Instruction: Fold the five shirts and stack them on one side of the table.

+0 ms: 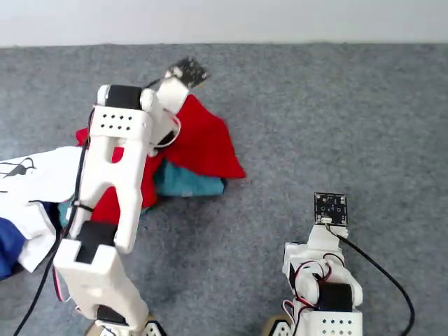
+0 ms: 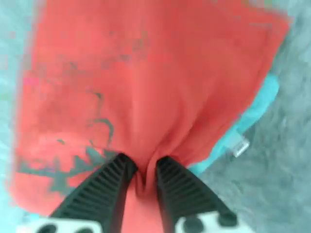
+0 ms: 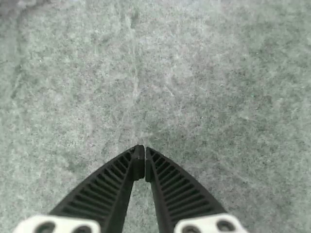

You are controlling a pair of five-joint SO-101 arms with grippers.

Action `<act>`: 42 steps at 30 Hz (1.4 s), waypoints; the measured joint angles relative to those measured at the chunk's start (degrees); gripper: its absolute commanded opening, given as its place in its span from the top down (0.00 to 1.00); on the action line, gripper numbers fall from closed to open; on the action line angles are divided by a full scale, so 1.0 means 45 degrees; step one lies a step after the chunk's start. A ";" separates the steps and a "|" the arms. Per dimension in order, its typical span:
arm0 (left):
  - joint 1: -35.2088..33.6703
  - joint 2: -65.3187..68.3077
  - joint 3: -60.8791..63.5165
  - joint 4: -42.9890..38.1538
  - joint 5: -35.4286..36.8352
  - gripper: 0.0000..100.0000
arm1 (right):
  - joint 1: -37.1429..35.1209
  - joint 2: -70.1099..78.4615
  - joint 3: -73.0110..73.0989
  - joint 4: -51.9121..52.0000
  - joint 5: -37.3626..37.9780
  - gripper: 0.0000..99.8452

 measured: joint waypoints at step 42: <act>-0.8908 -0.1231 -0.6994 -0.0977 0.1407 0.99 | 0.0000 0.0000 0.0000 0.0000 0.0000 0.99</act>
